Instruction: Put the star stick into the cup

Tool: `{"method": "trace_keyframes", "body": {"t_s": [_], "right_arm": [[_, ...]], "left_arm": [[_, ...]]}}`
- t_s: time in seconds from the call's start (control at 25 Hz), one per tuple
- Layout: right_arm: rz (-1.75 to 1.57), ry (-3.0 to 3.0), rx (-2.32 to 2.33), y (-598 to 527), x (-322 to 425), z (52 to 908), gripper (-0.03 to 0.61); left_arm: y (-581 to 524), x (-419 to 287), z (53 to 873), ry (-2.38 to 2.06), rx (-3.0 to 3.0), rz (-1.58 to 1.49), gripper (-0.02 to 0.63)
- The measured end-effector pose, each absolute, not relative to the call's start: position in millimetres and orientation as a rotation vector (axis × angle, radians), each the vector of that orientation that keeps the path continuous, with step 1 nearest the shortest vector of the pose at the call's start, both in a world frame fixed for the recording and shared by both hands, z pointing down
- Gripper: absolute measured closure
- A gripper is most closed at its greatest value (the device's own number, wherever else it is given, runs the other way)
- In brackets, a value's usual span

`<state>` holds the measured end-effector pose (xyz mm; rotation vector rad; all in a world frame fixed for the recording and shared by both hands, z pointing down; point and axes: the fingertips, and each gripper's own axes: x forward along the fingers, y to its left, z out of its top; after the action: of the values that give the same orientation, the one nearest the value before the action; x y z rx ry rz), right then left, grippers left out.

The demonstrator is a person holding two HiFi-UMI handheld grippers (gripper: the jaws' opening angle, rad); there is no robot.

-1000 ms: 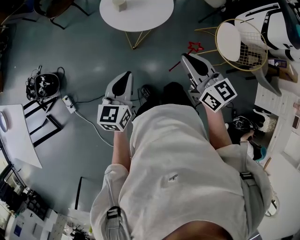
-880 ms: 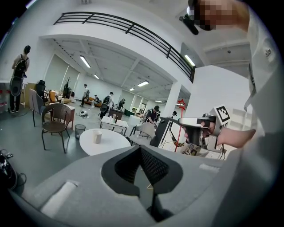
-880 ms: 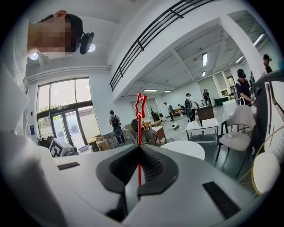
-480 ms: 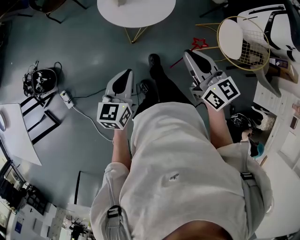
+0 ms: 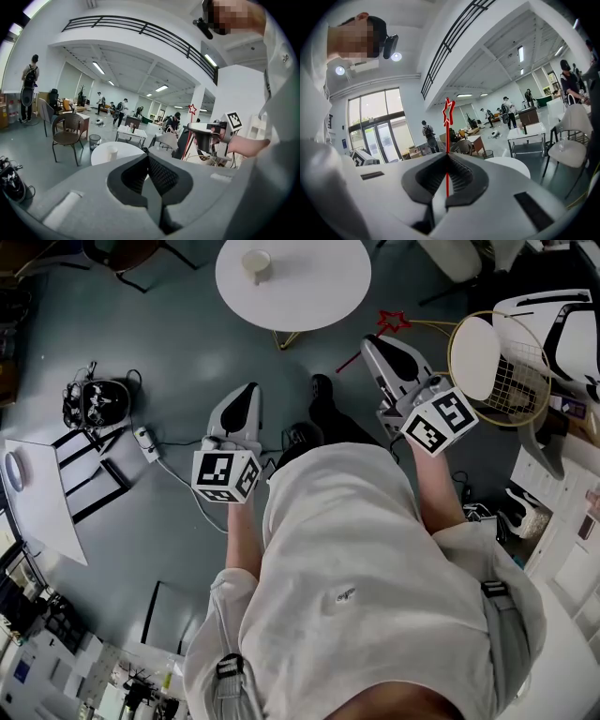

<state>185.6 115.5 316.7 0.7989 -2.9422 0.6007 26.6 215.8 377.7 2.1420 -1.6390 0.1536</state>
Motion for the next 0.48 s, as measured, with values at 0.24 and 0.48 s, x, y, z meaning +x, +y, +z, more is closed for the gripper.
{"method": "trace_keyframes", "body": {"t_s": [0.24,0.48], "right_arm": [[0.617,-2.981,0.709,53.3,190.5,310.7,0.566],[0.643,-2.996,0.635,13.6,176.4,316.9,0.567]], "left_arm": [[163.8,39.3,367.1,-1.694,2.106,0.160,0.603],[136.2,35.8,372.4,-1.732,2.052,0.174,0.603]]}}
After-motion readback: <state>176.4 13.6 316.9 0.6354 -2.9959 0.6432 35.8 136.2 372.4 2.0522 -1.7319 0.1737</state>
